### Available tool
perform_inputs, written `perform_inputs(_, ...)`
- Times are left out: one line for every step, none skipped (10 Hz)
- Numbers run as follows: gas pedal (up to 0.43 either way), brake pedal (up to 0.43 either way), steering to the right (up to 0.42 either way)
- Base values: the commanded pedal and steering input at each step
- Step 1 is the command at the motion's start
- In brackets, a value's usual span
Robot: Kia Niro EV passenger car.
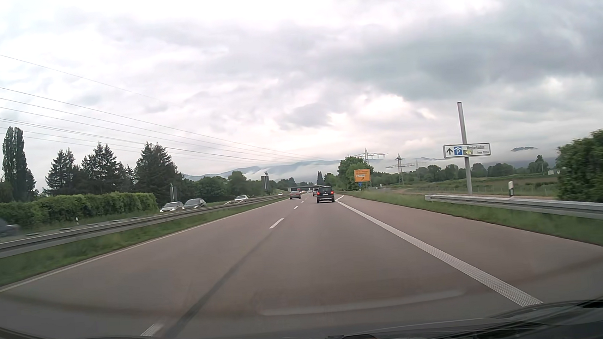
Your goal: Follow the waypoints while adhering to traffic rules and regulations
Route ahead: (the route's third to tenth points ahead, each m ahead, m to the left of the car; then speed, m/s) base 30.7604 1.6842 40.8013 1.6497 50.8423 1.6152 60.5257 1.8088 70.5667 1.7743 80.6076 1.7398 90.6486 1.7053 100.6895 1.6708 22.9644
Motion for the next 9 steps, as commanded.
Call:
perform_inputs(0.087,0.0,0.0)
perform_inputs(0.087,0.0,0.0)
perform_inputs(0.087,0.0,0.0)
perform_inputs(0.087,0.0,0.001)
perform_inputs(0.098,0.0,0.0)
perform_inputs(0.098,0.0,0.0)
perform_inputs(0.11,0.0,0.0)
perform_inputs(0.118,0.0,0.0)
perform_inputs(0.118,0.0,0.0)
